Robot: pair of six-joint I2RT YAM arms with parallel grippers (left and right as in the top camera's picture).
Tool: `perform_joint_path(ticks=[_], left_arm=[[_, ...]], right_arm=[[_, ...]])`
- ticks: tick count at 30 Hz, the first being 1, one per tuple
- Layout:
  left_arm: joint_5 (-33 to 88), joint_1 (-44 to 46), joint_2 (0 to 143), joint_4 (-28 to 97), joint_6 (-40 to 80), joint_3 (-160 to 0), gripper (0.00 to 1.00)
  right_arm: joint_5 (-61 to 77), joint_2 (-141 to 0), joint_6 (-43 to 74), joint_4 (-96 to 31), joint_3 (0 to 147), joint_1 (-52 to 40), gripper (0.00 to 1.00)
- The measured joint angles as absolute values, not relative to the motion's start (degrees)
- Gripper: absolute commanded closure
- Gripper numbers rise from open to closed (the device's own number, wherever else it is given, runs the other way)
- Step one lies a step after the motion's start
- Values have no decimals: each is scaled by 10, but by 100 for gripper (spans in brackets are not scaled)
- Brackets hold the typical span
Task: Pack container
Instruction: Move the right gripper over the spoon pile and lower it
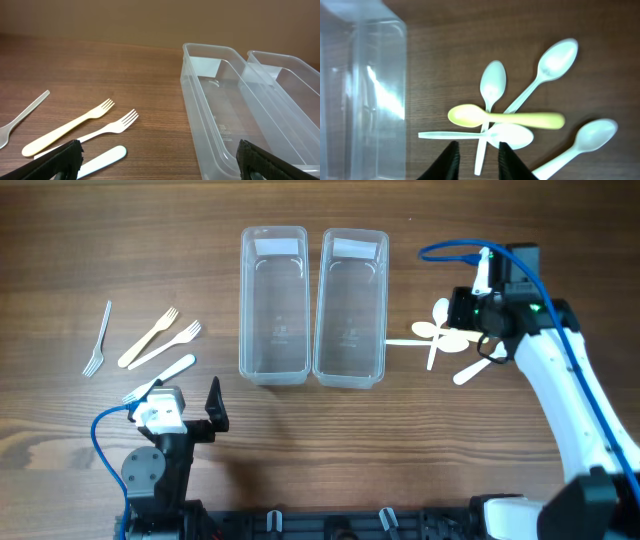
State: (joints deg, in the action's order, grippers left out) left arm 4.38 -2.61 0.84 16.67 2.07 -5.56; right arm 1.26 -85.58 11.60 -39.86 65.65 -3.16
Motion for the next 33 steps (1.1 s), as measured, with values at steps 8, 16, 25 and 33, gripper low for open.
perform_joint_path(ticks=[8, 16, 25, 33], left_arm=[[44, -26, 8, 167, 21, -56, 0], [44, -26, 8, 166, 21, -56, 0], [44, -26, 8, 167, 21, -56, 0], [44, -26, 8, 167, 21, -56, 0]], right_arm=[[-20, -882, 182, -433, 656, -31, 55], [-30, -882, 239, -425, 627, 4, 55], [-2, -882, 289, -328, 521, 5, 57], [7, -882, 296, -265, 468, 5, 62]])
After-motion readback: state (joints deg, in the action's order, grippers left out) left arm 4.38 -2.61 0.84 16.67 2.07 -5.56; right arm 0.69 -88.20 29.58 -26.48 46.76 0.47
